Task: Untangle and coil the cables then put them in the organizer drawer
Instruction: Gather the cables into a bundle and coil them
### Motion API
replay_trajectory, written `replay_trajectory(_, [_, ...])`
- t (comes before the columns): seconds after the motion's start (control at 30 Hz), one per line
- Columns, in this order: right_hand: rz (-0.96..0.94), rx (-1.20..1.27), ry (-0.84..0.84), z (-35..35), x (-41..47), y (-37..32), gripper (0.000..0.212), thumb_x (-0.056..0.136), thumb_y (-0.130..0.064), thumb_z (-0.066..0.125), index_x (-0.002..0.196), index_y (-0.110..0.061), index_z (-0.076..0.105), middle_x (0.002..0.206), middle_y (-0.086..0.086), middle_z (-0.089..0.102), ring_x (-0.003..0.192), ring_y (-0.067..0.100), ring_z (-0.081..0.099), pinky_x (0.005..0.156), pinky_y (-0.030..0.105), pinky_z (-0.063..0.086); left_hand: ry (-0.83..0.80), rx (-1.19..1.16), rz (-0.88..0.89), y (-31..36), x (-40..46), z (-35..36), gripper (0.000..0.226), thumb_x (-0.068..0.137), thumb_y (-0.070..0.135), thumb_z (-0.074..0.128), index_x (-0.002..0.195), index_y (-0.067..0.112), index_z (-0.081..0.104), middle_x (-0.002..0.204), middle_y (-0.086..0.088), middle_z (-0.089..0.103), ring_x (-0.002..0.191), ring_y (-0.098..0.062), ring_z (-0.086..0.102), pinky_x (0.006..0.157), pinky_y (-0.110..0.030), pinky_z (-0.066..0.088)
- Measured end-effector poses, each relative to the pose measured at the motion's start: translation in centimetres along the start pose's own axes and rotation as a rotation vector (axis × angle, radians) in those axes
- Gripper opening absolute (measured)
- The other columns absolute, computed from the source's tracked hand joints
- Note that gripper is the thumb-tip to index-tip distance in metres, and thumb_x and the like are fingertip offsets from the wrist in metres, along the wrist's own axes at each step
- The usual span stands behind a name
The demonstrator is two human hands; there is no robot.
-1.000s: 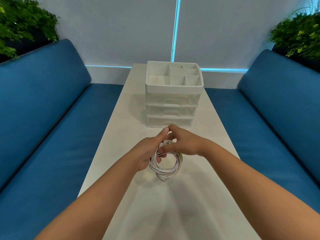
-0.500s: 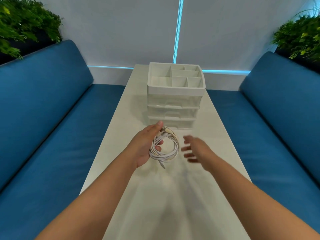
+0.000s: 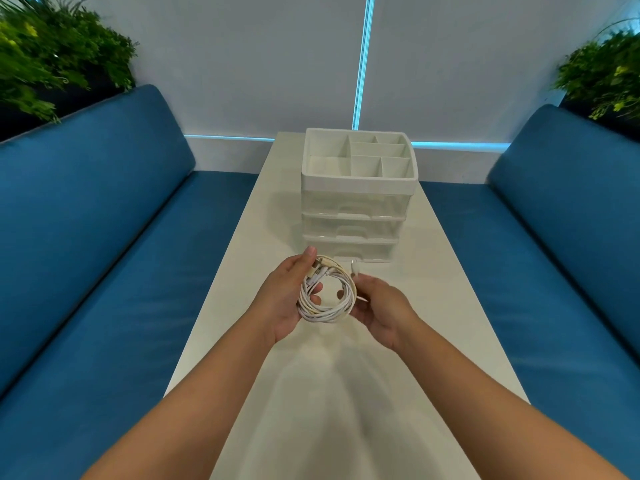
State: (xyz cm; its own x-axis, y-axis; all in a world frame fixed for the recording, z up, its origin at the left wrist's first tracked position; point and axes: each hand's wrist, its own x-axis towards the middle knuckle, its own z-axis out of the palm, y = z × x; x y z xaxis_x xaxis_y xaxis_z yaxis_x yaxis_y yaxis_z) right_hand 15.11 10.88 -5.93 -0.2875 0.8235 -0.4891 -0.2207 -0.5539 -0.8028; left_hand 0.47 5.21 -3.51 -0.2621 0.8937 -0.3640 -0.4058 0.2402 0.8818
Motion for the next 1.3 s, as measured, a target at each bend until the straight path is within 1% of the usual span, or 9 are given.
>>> replay_trajectory(0.2, [-0.186, -0.069, -0.076, 0.0, -1.6, -1.5, 0.014, 0.099, -0.018, 0.052, 0.105, -0.014, 0.064, 0.086, 0.0, 0.066, 0.075, 0.018, 0.061, 0.075, 0.034, 0.052, 0.014, 0.021, 0.032, 0.1, 0.0, 0.0, 0.038, 0.094, 0.046, 0.059, 0.115, 0.014, 0.064, 0.094, -0.001, 0.064, 0.079, -0.015, 0.058, 0.062, -0.027, 0.047])
replay_trajectory(0.33, [-0.248, -0.202, -0.169, 0.2, -2.4, -2.2, 0.013, 0.099, -0.019, 0.052, 0.096, -0.017, 0.064, 0.092, -0.001, 0.066, 0.078, 0.016, 0.062, 0.072, 0.03, 0.054, 0.041, 0.066, 0.051, 0.2, -0.1, 0.2, 0.035, 0.094, 0.045, 0.059, 0.113, 0.016, 0.064, 0.099, -0.002, 0.067, 0.082, -0.015, 0.06, 0.064, -0.027, 0.049])
replay_trajectory(0.4, [-0.262, -0.283, -0.2, 0.3, -2.5, -2.4, 0.013, 0.1, -0.02, 0.051, 0.098, -0.016, 0.063, 0.093, -0.001, 0.069, 0.077, 0.013, 0.064, 0.068, 0.029, 0.055, 0.048, 0.08, 0.071, 0.2, -0.1, 0.1, 0.033, 0.094, 0.045, 0.06, 0.111, 0.017, 0.065, 0.098, -0.002, 0.068, 0.081, -0.016, 0.062, 0.064, -0.028, 0.05])
replay_trajectory(0.53, [-0.242, -0.34, -0.143, 0.8, -2.4, -2.7, 0.017, 0.101, -0.021, 0.047, 0.104, -0.011, 0.06, 0.092, 0.004, 0.07, 0.077, 0.02, 0.068, 0.06, 0.029, 0.053, 0.022, 0.118, 0.128, 0.0, 0.0, 0.0, 0.031, 0.089, 0.046, 0.065, 0.107, 0.02, 0.068, 0.103, -0.007, 0.073, 0.085, -0.024, 0.065, 0.073, -0.037, 0.053])
replay_trajectory(0.67, [-0.25, -0.337, -0.088, 1.2, -2.4, -3.0, 0.014, 0.099, -0.019, 0.05, 0.102, -0.01, 0.061, 0.086, 0.006, 0.069, 0.07, 0.019, 0.066, 0.058, 0.028, 0.052, -0.023, 0.147, 0.172, 0.1, 0.0, 0.3, 0.023, 0.09, 0.042, 0.067, 0.101, 0.022, 0.069, 0.096, -0.005, 0.073, 0.081, -0.024, 0.063, 0.066, -0.036, 0.05])
replay_trajectory(0.9, [-0.319, -0.29, -0.262, 0.8, -2.4, -3.0, 0.013, 0.099, -0.018, 0.051, 0.104, -0.014, 0.062, 0.106, 0.006, 0.072, 0.086, 0.019, 0.067, 0.071, 0.028, 0.055, 0.104, 0.126, 0.213, 0.5, 0.3, 0.4, 0.021, 0.091, 0.04, 0.066, 0.098, 0.02, 0.068, 0.086, -0.001, 0.072, 0.068, -0.018, 0.063, 0.059, -0.031, 0.049])
replay_trajectory(1.07, [-0.39, -0.436, -0.286, 0.7, -2.2, -3.3, 0.013, 0.093, -0.009, 0.056, 0.097, -0.006, 0.068, 0.101, 0.018, 0.07, 0.087, 0.027, 0.065, 0.081, 0.038, 0.054, 0.169, 0.173, 0.198, 0.4, 0.4, 0.4, 0.027, 0.093, 0.043, 0.063, 0.104, 0.019, 0.067, 0.092, -0.004, 0.072, 0.067, -0.016, 0.063, 0.052, -0.026, 0.048])
replay_trajectory(1.2, [-0.444, -0.49, -0.279, 0.9, -2.4, -3.4, 0.014, 0.089, -0.01, 0.064, 0.096, 0.0, 0.072, 0.105, 0.009, 0.073, 0.091, 0.028, 0.07, 0.083, 0.04, 0.057, 0.184, 0.179, 0.191, 0.3, 0.3, 0.5, 0.027, 0.094, 0.044, 0.061, 0.106, 0.019, 0.066, 0.09, -0.003, 0.072, 0.066, -0.015, 0.063, 0.052, -0.025, 0.048])
replay_trajectory(1.3, [-0.421, -0.516, -0.287, 0.7, -2.4, -3.7, 0.015, 0.085, -0.009, 0.07, 0.095, 0.003, 0.07, 0.108, 0.008, 0.072, 0.085, 0.026, 0.071, 0.082, 0.039, 0.056, 0.146, 0.166, 0.161, 0.3, 0.3, 0.4, 0.028, 0.094, 0.045, 0.061, 0.106, 0.019, 0.065, 0.088, -0.001, 0.071, 0.069, -0.015, 0.064, 0.053, -0.025, 0.047])
